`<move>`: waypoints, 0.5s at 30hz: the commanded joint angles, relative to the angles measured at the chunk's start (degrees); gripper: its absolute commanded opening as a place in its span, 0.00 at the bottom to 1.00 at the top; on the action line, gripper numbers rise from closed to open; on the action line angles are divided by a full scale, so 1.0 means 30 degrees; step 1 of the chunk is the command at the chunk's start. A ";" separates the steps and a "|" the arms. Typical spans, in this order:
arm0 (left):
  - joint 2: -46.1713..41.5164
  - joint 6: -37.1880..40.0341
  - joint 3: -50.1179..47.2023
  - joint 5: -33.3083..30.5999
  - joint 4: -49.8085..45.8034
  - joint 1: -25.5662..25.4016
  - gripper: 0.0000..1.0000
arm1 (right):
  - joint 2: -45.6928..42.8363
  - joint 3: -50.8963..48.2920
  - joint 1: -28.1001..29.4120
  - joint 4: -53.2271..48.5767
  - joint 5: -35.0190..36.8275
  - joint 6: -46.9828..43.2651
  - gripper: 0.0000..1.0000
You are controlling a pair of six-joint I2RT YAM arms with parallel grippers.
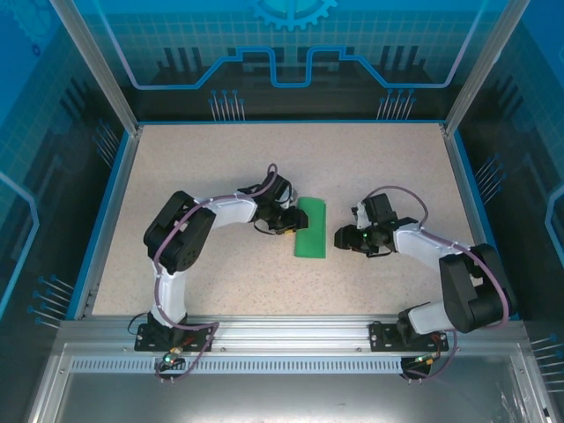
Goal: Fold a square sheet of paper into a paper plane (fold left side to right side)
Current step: First fold in half a square sheet of paper at the center of the table.
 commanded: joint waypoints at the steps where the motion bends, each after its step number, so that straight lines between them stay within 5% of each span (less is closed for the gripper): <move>1: 0.1154 0.0640 0.0871 -0.1036 -0.1748 -0.0448 0.45 | -0.0681 -0.0108 -0.0326 0.0594 -0.0954 0.0083 0.53; 15: 0.2620 0.1202 0.3129 -0.2561 -0.5012 -0.1146 0.50 | -0.1019 -0.0018 -0.0411 0.0323 -0.0855 -0.0056 0.54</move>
